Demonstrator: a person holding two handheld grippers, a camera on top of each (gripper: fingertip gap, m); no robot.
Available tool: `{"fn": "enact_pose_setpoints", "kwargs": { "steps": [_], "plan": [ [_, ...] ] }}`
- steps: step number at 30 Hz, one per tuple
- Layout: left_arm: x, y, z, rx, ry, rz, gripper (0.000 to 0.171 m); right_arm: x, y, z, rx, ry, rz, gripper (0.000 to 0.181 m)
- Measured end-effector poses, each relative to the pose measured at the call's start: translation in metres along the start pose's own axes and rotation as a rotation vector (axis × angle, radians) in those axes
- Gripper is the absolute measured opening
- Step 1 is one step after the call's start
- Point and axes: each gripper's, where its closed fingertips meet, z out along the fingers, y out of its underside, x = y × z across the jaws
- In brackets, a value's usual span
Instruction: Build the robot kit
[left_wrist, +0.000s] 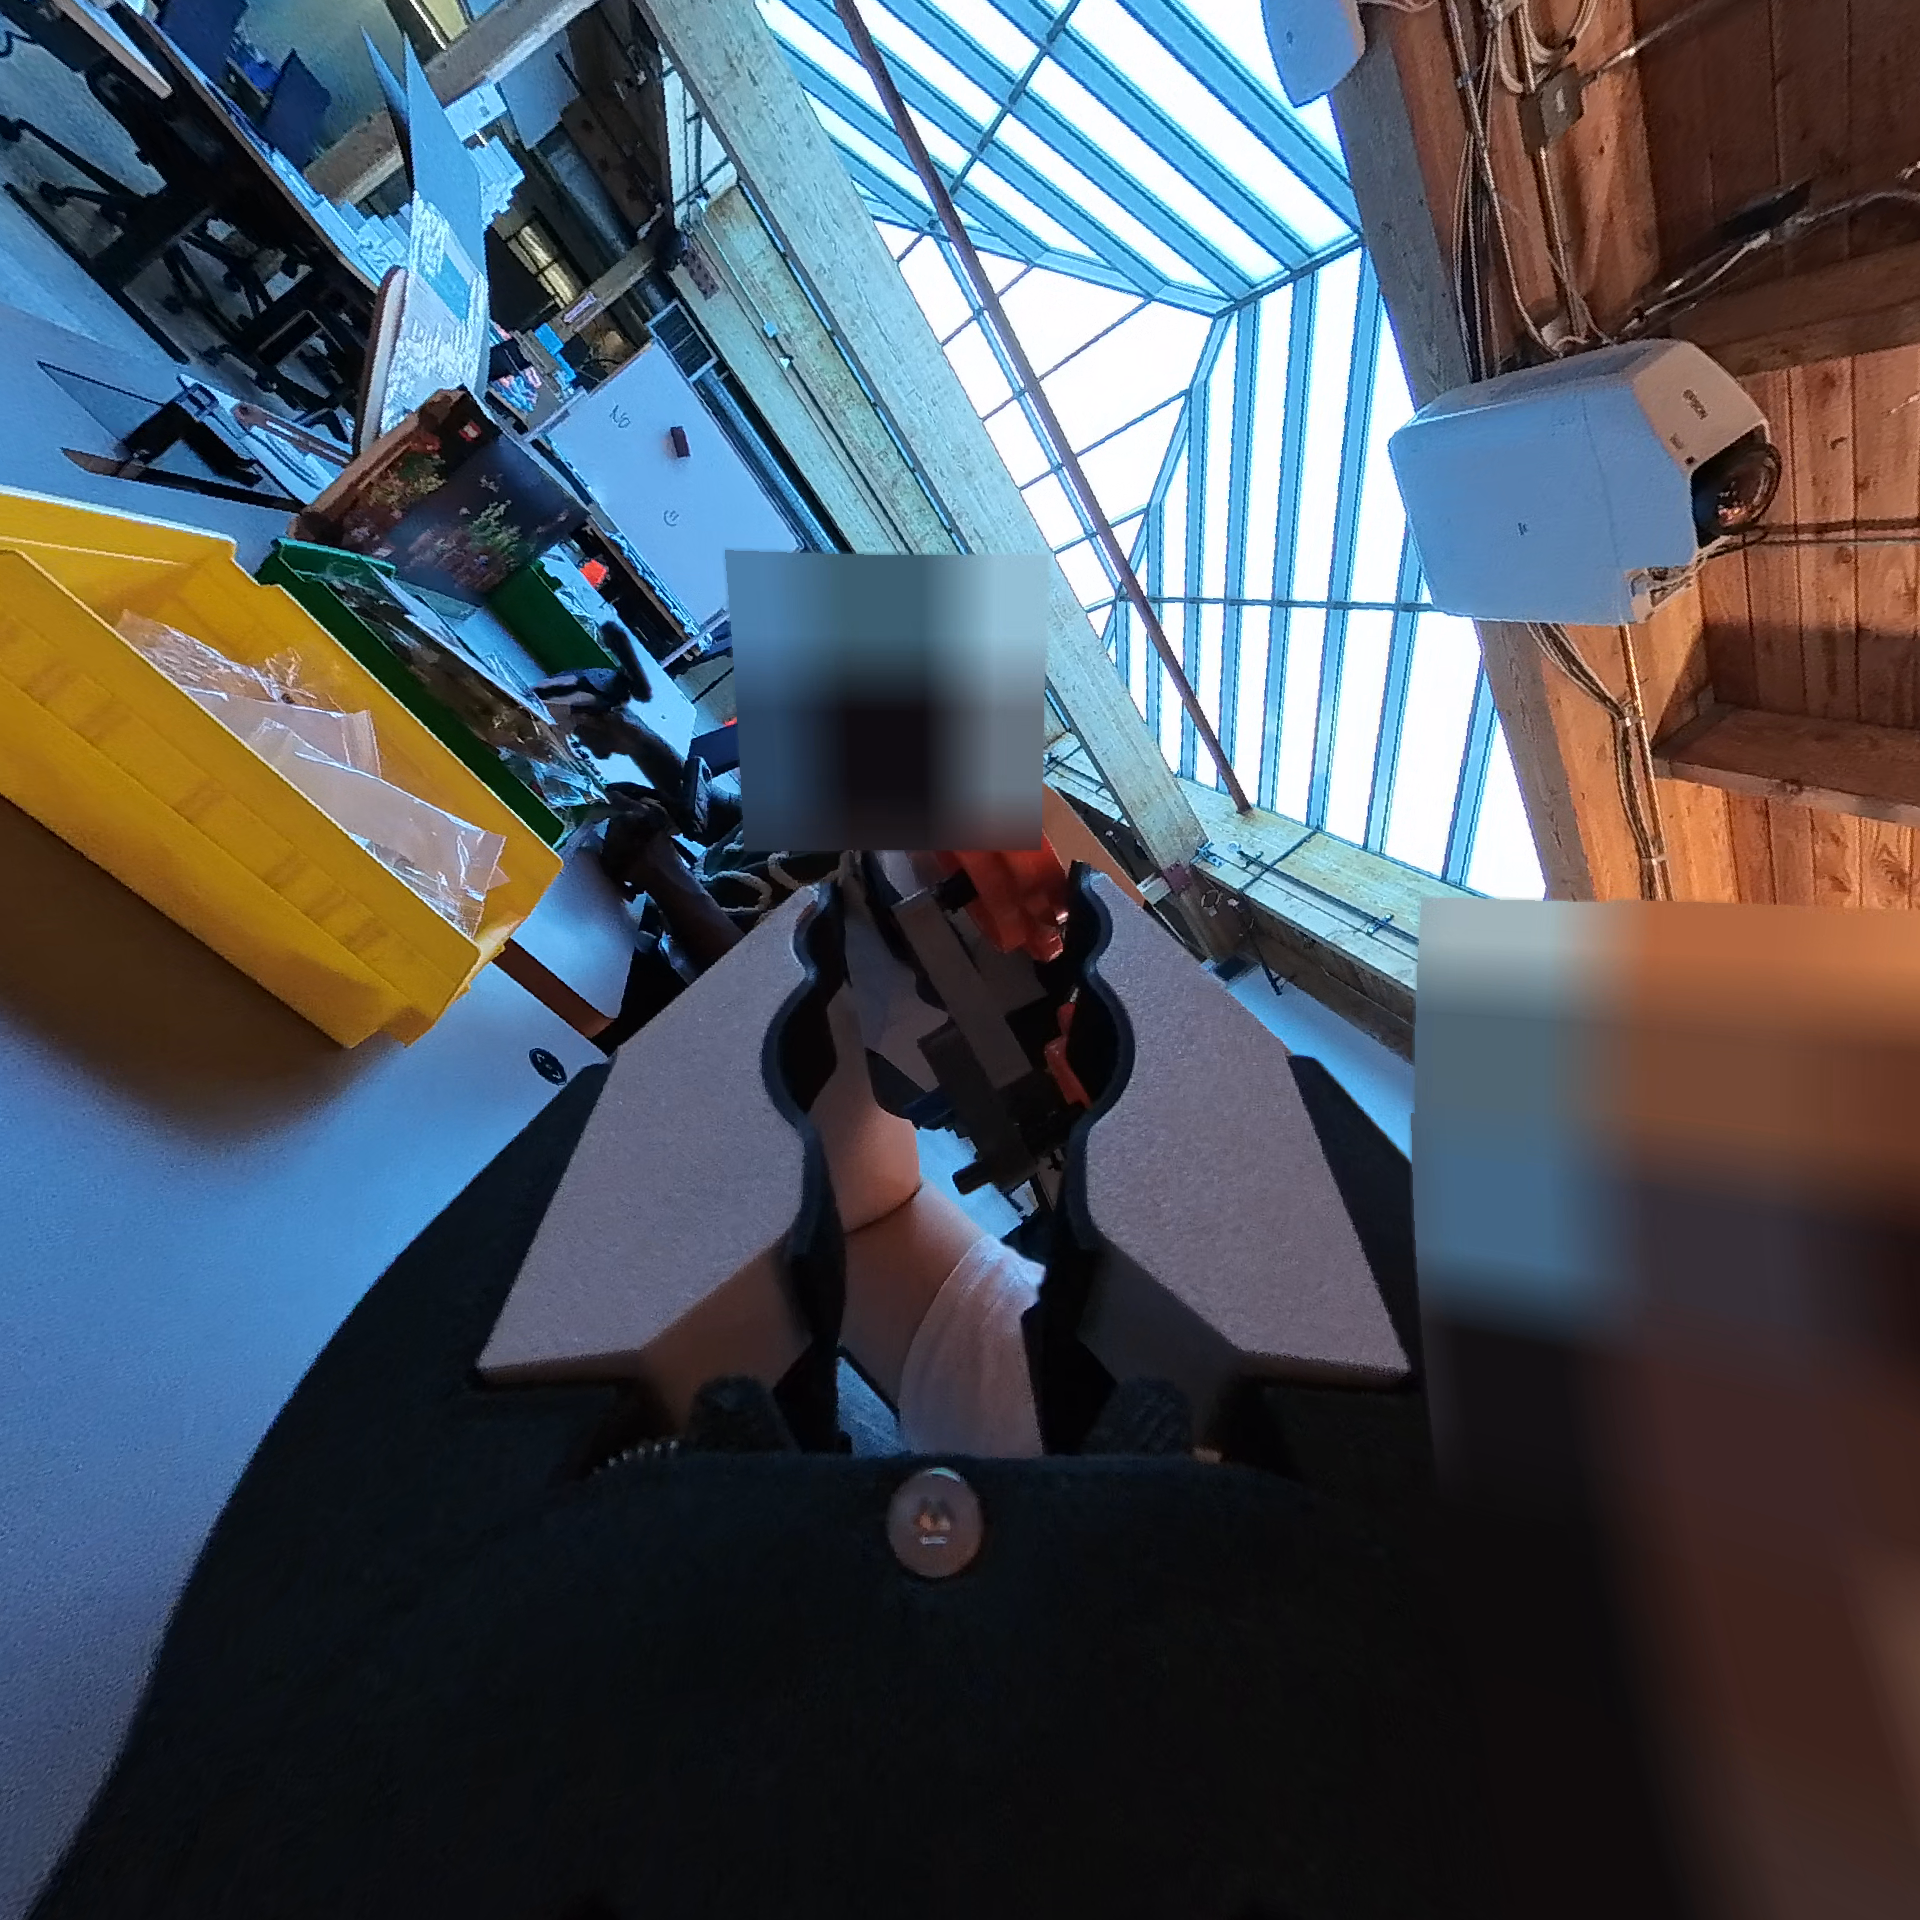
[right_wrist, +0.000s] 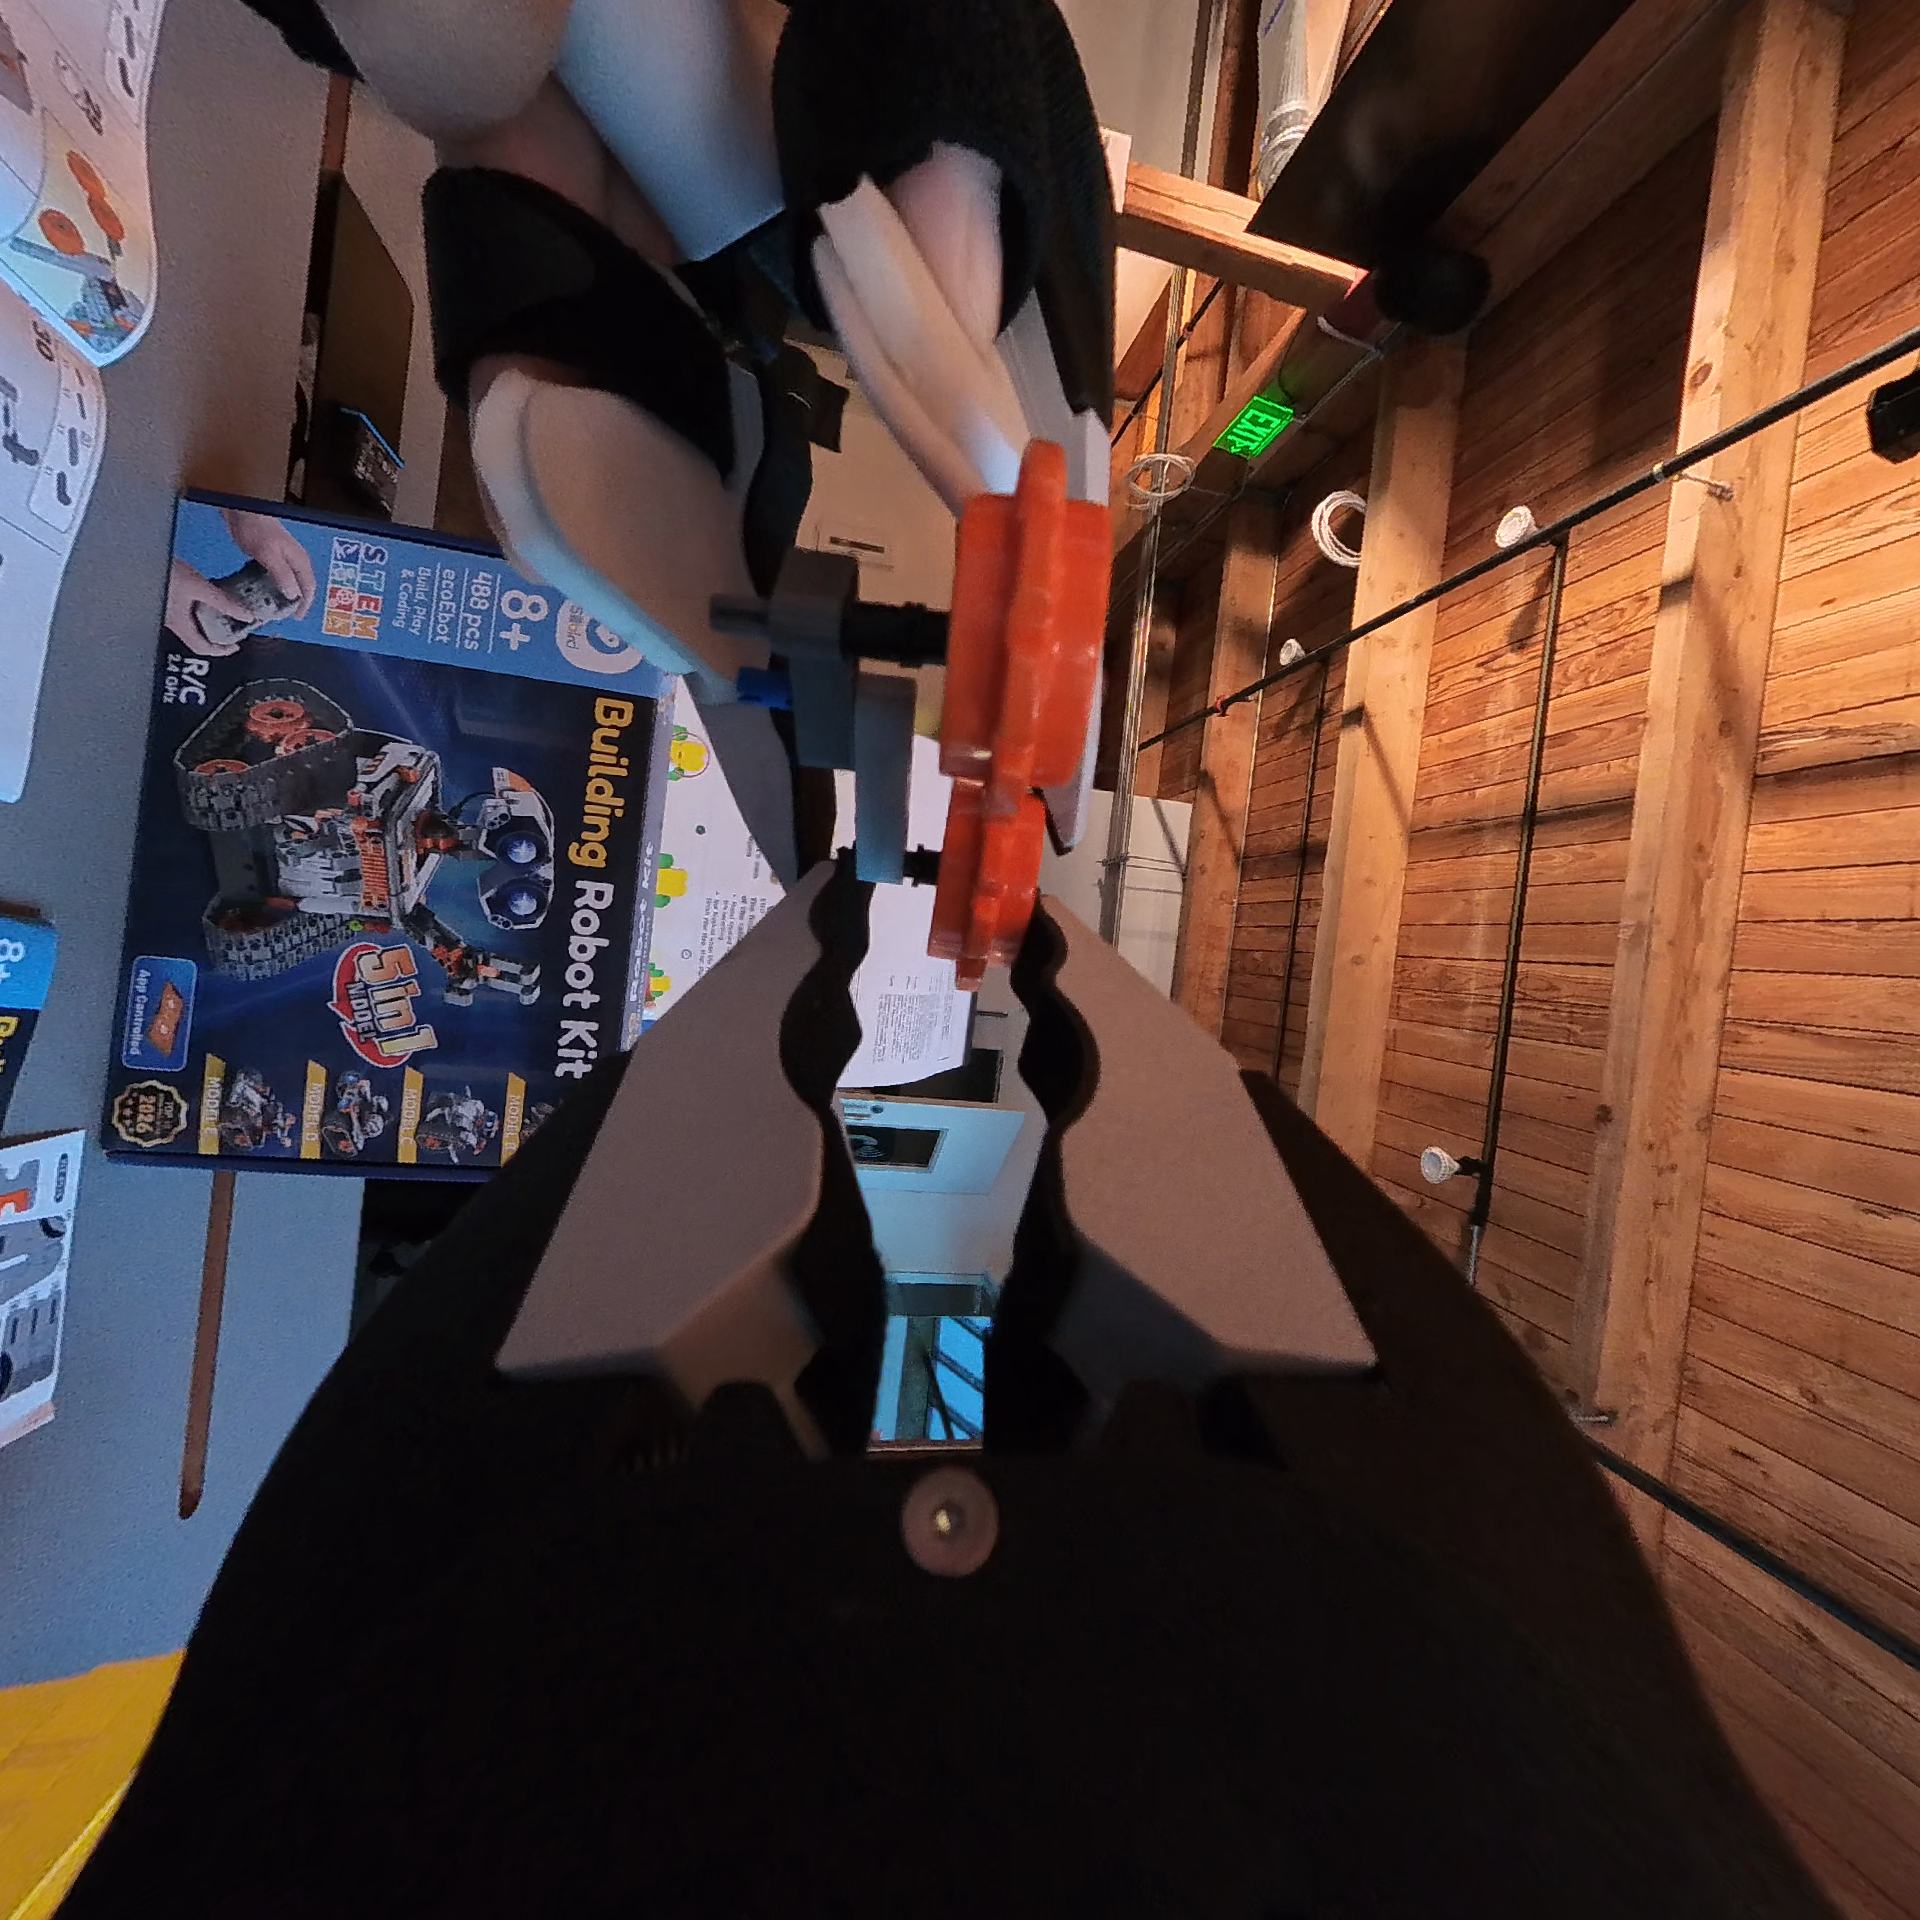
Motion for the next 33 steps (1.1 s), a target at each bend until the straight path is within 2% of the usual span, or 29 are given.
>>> {"fn": "enact_pose_setpoints", "kwargs": {
  "steps": [5,8,12,20,27,33],
  "plan": [
    [0.021,-0.018,0.007,-0.013,0.035,-0.114,0.043,0.025,0.006,0.006,-0.008,-0.054,0.038,0.030],
    [0.032,-0.027,0.010,-0.017,0.040,-0.226,0.042,0.038,0.008,0.011,-0.006,-0.154,0.074,0.030],
    [0.043,-0.026,0.013,-0.100,0.031,-0.324,0.042,0.046,0.006,0.008,0.064,-0.276,0.164,0.030],
    [0.053,-0.032,0.020,-0.126,0.015,-0.380,0.043,0.061,0.007,0.009,0.078,-0.238,0.108,0.031],
    [0.053,-0.023,0.017,-0.173,-0.018,-0.284,0.042,0.059,0.001,0.004,0.139,-0.170,0.089,0.031],
    [0.051,-0.025,0.013,-0.147,-0.030,-0.230,0.043,0.060,0.000,0.007,0.155,-0.079,0.128,0.034]
  ]
}}
